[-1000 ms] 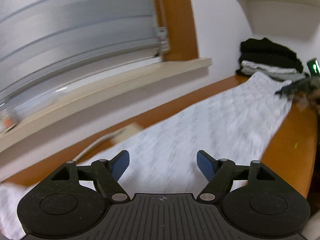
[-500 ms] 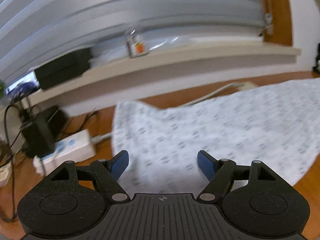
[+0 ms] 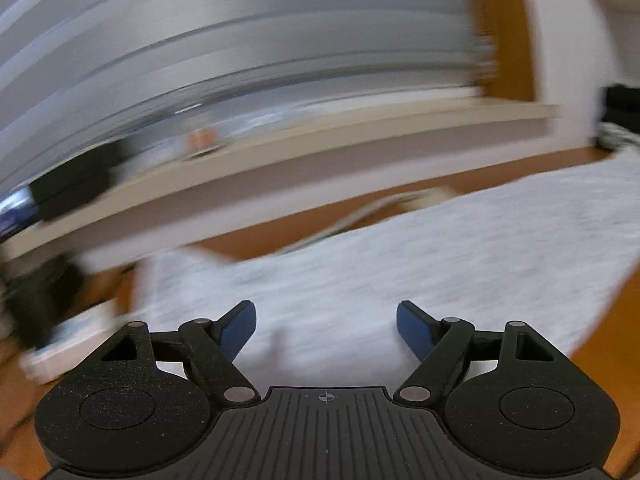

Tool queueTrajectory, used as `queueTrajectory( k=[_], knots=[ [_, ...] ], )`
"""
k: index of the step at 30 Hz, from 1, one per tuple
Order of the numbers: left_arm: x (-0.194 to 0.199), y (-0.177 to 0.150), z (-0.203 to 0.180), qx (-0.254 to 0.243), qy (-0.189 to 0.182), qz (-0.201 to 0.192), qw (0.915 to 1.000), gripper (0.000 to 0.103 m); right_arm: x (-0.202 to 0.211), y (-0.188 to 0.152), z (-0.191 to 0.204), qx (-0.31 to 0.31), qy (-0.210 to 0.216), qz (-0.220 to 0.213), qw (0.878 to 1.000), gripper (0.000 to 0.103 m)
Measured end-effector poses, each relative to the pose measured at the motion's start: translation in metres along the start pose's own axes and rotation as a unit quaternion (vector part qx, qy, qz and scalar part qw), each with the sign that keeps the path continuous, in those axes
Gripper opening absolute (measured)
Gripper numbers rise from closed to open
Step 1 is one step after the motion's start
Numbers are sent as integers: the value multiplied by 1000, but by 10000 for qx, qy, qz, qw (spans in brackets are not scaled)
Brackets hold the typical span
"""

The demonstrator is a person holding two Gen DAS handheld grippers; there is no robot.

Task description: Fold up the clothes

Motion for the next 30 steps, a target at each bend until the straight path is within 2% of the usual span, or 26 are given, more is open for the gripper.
queueTrajectory(
  k=[4, 6, 7, 8, 10, 13, 15, 17, 19, 21, 22, 23, 26, 28, 30],
  knots=[
    [-6, 15, -82, -466, -835, -208, 9952, 81, 20, 1, 22, 153, 198, -142, 9996, 77],
    [-9, 18, -119, -809, -1101, -264, 9903, 79, 31, 2, 37, 278, 356, -224, 9987, 84],
    [-10, 17, -132, -964, -1171, -266, 9881, 66, 37, 1, 46, 344, 454, -249, 9981, 84],
    [-11, 16, -143, -1104, -1233, -264, 9859, 50, 43, 0, 54, 399, 549, -270, 9973, 84],
    [-12, 13, -162, -1357, -1369, -246, 9809, 44, 50, -3, 71, 454, 746, -287, 9958, 85],
    [-13, 4, -168, -1585, -1302, -229, 9785, 44, 57, -7, 93, 514, 1025, -324, 9929, 85],
    [-15, 0, -170, -1719, -1221, -200, 9773, 47, 60, -9, 107, 569, 1193, -341, 9906, 85],
    [-15, -1, -174, -1859, -1188, -173, 9752, 61, 62, -9, 120, 677, 1315, -350, 9884, 85],
    [-15, 0, -176, -1974, -1189, -208, 9729, 63, 65, -7, 131, 765, 1382, -383, 9867, 85],
    [-17, 2, -176, -2050, -1221, -241, 9708, 45, 67, -4, 137, 792, 1461, -424, 9852, 85],
    [-19, 6, -174, -1985, -1285, -240, 9713, 20, 68, -3, 139, 790, 1507, -444, 9844, 85],
    [-22, 10, -171, -1901, -1359, -235, 9720, 7, 69, -1, 142, 789, 1552, -464, 9836, 85],
    [-27, 38, -142, -1132, -1863, -254, 9756, 5, 71, 1, 150, 859, 1650, -503, 9813, 85],
    [-32, 55, -126, -864, -1879, -368, 9777, 5, 72, 0, 155, 930, 1720, -515, 9793, 84],
    [-42, 69, -109, -478, -2059, -303, 9769, 5, 76, 0, 159, 961, 1824, -521, 9771, 82]
  ],
)
Point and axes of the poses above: each gripper's, at about its wrist camera, not at the fingertips, and x roughly against the way its jaws point, z to its left, y to its top, the point moved 1 cm from there along -x, roughly the way its jaws point, and after that the axes turned 2 degrees about x, right-handed, at the moved point
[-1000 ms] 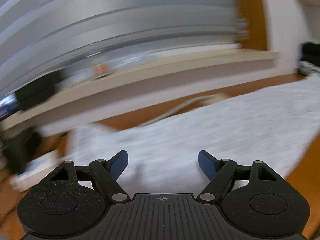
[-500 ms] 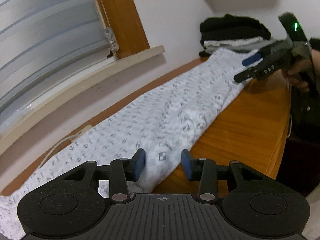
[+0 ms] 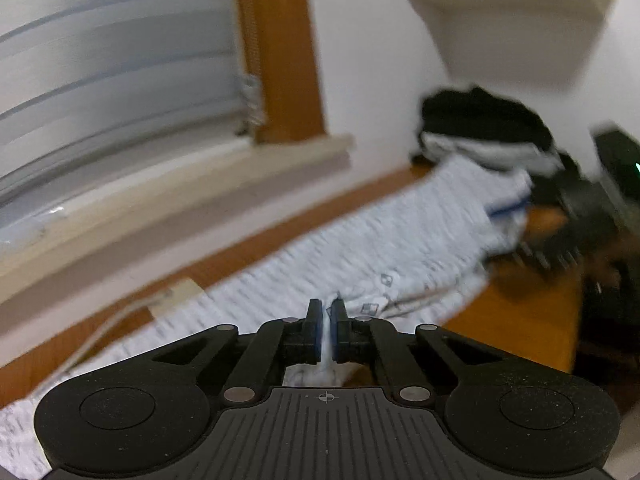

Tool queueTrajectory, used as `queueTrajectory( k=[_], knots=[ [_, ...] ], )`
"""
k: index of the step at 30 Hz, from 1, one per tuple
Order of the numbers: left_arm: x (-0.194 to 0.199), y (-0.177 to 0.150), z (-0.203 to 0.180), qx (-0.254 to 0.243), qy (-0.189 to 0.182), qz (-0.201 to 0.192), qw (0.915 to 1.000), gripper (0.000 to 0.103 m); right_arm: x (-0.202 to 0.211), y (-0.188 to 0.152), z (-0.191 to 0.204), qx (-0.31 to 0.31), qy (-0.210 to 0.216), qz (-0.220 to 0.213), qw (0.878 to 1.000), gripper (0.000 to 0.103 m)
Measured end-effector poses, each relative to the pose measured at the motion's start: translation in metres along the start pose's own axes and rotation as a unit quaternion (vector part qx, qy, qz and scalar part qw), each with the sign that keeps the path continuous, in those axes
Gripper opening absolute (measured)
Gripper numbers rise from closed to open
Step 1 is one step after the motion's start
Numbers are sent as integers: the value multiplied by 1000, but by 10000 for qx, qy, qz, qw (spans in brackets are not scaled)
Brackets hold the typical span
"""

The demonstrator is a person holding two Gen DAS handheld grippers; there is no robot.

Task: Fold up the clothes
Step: 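Grasp the garment end with the left gripper and hold it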

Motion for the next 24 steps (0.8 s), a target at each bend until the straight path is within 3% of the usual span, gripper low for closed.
queueTrajectory(
  k=[4, 9, 11, 19, 24],
  knots=[
    [-7, 11, 31, 751, -426, -32, 9963, 4, 1, 4, 10, 74, 248, -51, 9997, 78],
    [-25, 7, 55, 1238, -565, 128, 9906, 4, -2, 12, 25, 130, 776, -41, 9969, 42],
    [-27, 5, 56, 1283, -563, 146, 9900, 4, -5, 14, 34, 192, 998, -29, 9948, 40],
    [-24, 1, 50, 1261, -596, 123, 9901, 5, -24, 27, 66, 491, 1426, 107, 9885, 39],
    [-21, -1, 46, 1229, -679, 141, 9900, 5, -51, 44, 69, 581, 1502, 193, 9868, 50]
  ],
)
Point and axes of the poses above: each gripper's, at about its wrist camera, not at the fingertips, and x roughly against the way its jaws point, z to its left, y to its top, the point moved 1 cm from there along -x, roughly the way its jaws point, and after that the axes turned 2 degrees about x, right-handed, at the moved point
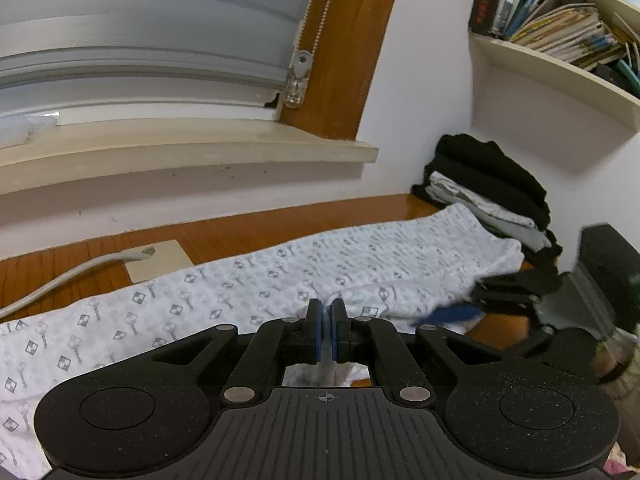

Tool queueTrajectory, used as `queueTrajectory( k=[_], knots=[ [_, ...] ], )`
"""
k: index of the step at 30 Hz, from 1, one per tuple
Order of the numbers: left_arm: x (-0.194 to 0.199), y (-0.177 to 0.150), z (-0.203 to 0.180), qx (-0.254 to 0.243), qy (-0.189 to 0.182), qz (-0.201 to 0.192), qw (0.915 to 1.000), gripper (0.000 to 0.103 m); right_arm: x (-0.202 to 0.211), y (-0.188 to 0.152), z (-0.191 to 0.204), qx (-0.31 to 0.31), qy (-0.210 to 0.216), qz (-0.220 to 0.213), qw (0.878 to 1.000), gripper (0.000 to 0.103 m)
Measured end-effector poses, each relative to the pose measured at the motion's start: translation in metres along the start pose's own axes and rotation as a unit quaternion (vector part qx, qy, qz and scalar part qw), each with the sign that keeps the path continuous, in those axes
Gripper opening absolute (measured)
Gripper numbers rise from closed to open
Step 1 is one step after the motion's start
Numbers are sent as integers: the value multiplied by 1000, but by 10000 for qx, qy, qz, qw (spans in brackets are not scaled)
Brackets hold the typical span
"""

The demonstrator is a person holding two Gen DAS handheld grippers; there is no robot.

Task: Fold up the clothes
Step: 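Grasp the garment end with the left gripper and hold it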

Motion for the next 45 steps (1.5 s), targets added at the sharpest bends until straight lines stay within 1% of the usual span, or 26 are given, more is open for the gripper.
queueTrajectory(
  k=[2, 6, 7, 8, 9, 11, 13, 14, 16, 18, 19, 20, 21, 22, 24, 27, 28, 29, 30, 31, 33, 36, 39, 41, 44, 45],
  knots=[
    [1, -1, 0, 25, -77, 20, 10000, 5, -13, 8, -1, 36, 112, 69, 9999, 59],
    [2, -4, 2, 150, -233, 48, 9996, 5, -33, 17, -1, 11, 329, 169, 9993, 60],
    [3, -5, 3, 164, -194, 32, 9997, 6, -37, 19, -2, -36, 378, 186, 9991, 59],
    [4, -5, 3, 168, -136, 12, 9998, 6, -40, 20, -4, -93, 390, 197, 9990, 53],
    [4, -6, 4, 173, -78, -9, 9998, 6, -41, 22, -6, -129, 379, 188, 9990, 35],
    [9, -7, 5, 181, -10, -68, 9998, 6, -38, 22, -9, -138, 386, 163, 9990, 13],
    [15, -7, 2, 113, 17, -116, 9999, 6, -23, 21, -10, -88, 520, 77, 9986, 10],
    [18, -7, 0, 63, 33, -133, 9999, 12, -14, 20, -9, -33, 562, 32, 9984, 9],
    [19, -7, -9, -76, 30, -162, 9998, 18, 2, 15, -5, 101, 636, 20, 9979, 9],
    [16, -7, -22, -235, -55, -127, 9996, 19, 13, 10, 0, 220, 697, 113, 9973, 9],
    [13, -8, -29, -312, -116, -80, 9994, 22, 16, 6, 4, 291, 729, 176, 9968, 9],
    [9, -9, -37, -429, -186, -6, 9989, 33, 17, 3, 9, 347, 749, 237, 9963, 9],
    [6, -12, -46, -558, -231, 40, 9982, 41, 19, -1, 13, 379, 794, 290, 9957, 7],
    [2, -16, -54, -687, -271, 80, 9972, 52, 20, -4, 16, 402, 857, 342, 9949, 6],
    [-7, -23, -68, -998, -205, 200, 9946, 55, 24, -10, 19, 449, 931, 393, 9939, 4],
    [-25, -29, -80, -1369, 152, 347, 9899, 52, 29, -14, 16, 409, 798, 340, 9954, 5],
    [-29, -30, -80, -1412, 210, 370, 9891, 44, 30, -14, 14, 383, 766, 304, 9959, 5],
    [-33, -30, -79, -1433, 224, 377, 9887, 24, 31, -14, 11, 374, 716, 268, 9964, 6],
    [-33, -29, -76, -1364, 237, 314, 9899, 11, 32, -14, 10, 396, 628, 245, 9969, 9],
    [-33, -27, -73, -1276, 251, 237, 9912, 2, 32, -14, 9, 430, 524, 227, 9974, 11],
    [-21, -22, -66, -1050, 323, -211, 9937, 2, 33, -15, 5, 488, 424, 219, 9977, 22],
    [-5, -14, -58, -637, 85, -561, 9964, 2, 30, -19, 1, 427, 374, 237, 9981, 25],
    [-4, -8, -51, -304, -195, -521, 9980, 2, 29, -23, -4, 377, 312, 191, 9986, 31],
    [-5, -6, -48, -186, -232, -513, 9982, 2, 29, -22, -4, 374, 337, 101, 9987, 34],
    [-5, -4, -49, -110, -280, -517, 9982, 2, 23, -18, -2, 403, 402, 54, 9984, 46],
    [-7, -1, -47, -60, -302, -525, 9981, 2, 19, -16, -1, 396, 440, 48, 9982, 47]
  ],
)
Point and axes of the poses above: each gripper's, at about its wrist camera, not at the fingertips, and x roughly against the way its jaws point, z to its left, y to its top, the point moved 1 cm from there along -x, roughly the way its jaws point, and after that the axes turned 2 degrees about x, right-handed, at the moved point
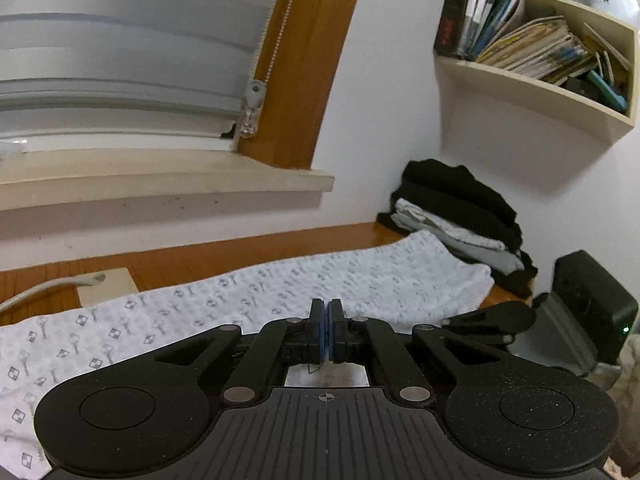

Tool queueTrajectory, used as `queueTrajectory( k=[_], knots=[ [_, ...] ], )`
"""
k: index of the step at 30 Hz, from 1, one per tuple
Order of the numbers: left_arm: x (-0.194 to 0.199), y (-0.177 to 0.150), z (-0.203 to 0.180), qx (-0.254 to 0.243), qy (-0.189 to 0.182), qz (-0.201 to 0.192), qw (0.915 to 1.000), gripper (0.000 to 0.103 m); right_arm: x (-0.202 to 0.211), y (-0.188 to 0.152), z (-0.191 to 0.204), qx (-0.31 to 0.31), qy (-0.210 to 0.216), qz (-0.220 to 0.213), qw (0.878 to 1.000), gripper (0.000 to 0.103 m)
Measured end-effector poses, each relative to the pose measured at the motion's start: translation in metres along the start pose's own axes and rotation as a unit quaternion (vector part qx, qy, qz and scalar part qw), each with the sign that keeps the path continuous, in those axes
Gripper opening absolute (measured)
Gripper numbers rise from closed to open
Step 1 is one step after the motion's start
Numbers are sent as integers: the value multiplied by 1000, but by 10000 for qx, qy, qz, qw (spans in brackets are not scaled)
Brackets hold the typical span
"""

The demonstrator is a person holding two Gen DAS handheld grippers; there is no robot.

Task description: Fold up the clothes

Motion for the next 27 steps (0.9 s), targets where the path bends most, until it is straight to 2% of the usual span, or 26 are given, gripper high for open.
queueTrajectory(
  k=[5, 9, 10, 11, 12, 17, 18, 20, 22, 24, 25, 26, 27],
  knots=[
    [-12, 12, -1, -246, 306, -18, 9992, 2, -23, 9, 5, -42, 286, 15, 9996, 46],
    [-21, 18, 9, -209, 395, 52, 9990, 2, -40, 17, 7, -61, 389, -38, 9992, 45],
    [-21, 18, 12, -202, 446, 63, 9988, 2, -41, 19, 7, -128, 411, -98, 9990, 42],
    [-20, 17, 15, -196, 501, 73, 9985, 2, -42, 21, 7, -195, 432, -157, 9988, 15],
    [-18, 17, 19, -164, 577, 32, 9982, 2, -41, 22, 6, -280, 517, -179, 9981, 6],
    [20, 17, 46, -40, 848, -146, 9963, 2, -8, 8, 6, -239, 857, -159, 9959, 6],
    [31, 15, 52, -60, 942, -183, 9954, 5, -3, 2, 6, -246, 872, -118, 9958, 6],
    [52, 12, 67, -30, 1174, -210, 9929, 16, -1, -9, 6, -312, 859, -58, 9958, 6],
    [75, 8, 88, 51, 1431, -151, 9896, 17, -5, -16, 6, -367, 825, -48, 9959, 9],
    [97, 4, 112, 137, 1738, -40, 9847, 23, -11, -18, 9, -347, 794, -42, 9962, 15],
    [105, 3, 122, 136, 1898, 19, 9817, 32, -14, -17, 10, -328, 765, -51, 9965, 19],
    [113, 2, 132, 125, 2071, 51, 9782, 47, -16, -13, 11, -327, 728, -64, 9968, 25],
    [119, 2, 141, 49, 2225, 99, 9749, 54, -19, -9, 12, -332, 692, -78, 9970, 26]
  ],
)
Point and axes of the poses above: each gripper's, at about its wrist camera, not at the fingertips, and x roughly against the way its jaws point, z to its left, y to its top, the point moved 1 cm from there along -x, roughly the way its jaws point, and after that the axes turned 2 degrees about x, right-handed, at the moved point
